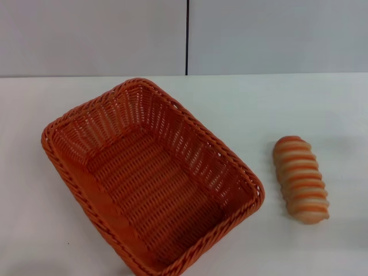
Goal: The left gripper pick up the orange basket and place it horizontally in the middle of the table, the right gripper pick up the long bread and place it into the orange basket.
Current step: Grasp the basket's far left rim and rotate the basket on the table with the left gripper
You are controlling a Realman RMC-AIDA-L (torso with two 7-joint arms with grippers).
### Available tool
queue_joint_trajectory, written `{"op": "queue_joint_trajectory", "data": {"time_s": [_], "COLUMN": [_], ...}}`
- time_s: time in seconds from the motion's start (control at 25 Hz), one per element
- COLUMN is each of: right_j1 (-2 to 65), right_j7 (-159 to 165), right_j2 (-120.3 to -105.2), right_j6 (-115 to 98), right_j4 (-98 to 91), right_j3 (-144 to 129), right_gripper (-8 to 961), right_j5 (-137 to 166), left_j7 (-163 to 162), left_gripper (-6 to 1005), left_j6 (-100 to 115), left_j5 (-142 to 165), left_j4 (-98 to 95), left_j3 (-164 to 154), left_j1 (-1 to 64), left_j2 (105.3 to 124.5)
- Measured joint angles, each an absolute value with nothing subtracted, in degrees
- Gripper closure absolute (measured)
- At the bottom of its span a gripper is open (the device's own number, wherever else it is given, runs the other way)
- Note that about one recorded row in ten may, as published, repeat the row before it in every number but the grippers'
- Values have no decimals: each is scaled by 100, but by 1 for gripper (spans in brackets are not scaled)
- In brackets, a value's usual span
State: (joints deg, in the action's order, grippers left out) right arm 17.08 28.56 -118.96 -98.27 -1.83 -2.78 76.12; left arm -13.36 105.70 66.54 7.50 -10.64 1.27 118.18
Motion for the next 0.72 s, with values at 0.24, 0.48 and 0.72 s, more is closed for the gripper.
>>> {"op": "queue_joint_trajectory", "data": {"time_s": [0.24, 0.48, 0.72], "right_j1": [1686, 1712, 1714], "right_j7": [2856, 2856, 2857], "right_j2": [-11887, -11882, -11883], "right_j6": [-9790, -9814, -9787], "right_j4": [-202, -224, -224], "right_j3": [-320, -306, -303], "right_gripper": [369, 369, 369], "right_j5": [7608, 7571, 7567], "left_j7": [-1336, -1414, -2237], "left_gripper": [184, 183, 183], "left_j6": [10607, 10599, 10497], "left_j5": [6652, 6655, 6662], "left_j4": [740, 712, 193], "left_j3": [-1064, -1071, -1153], "left_j1": [110, 135, 90], "left_j2": [11813, 11807, 11796]}}
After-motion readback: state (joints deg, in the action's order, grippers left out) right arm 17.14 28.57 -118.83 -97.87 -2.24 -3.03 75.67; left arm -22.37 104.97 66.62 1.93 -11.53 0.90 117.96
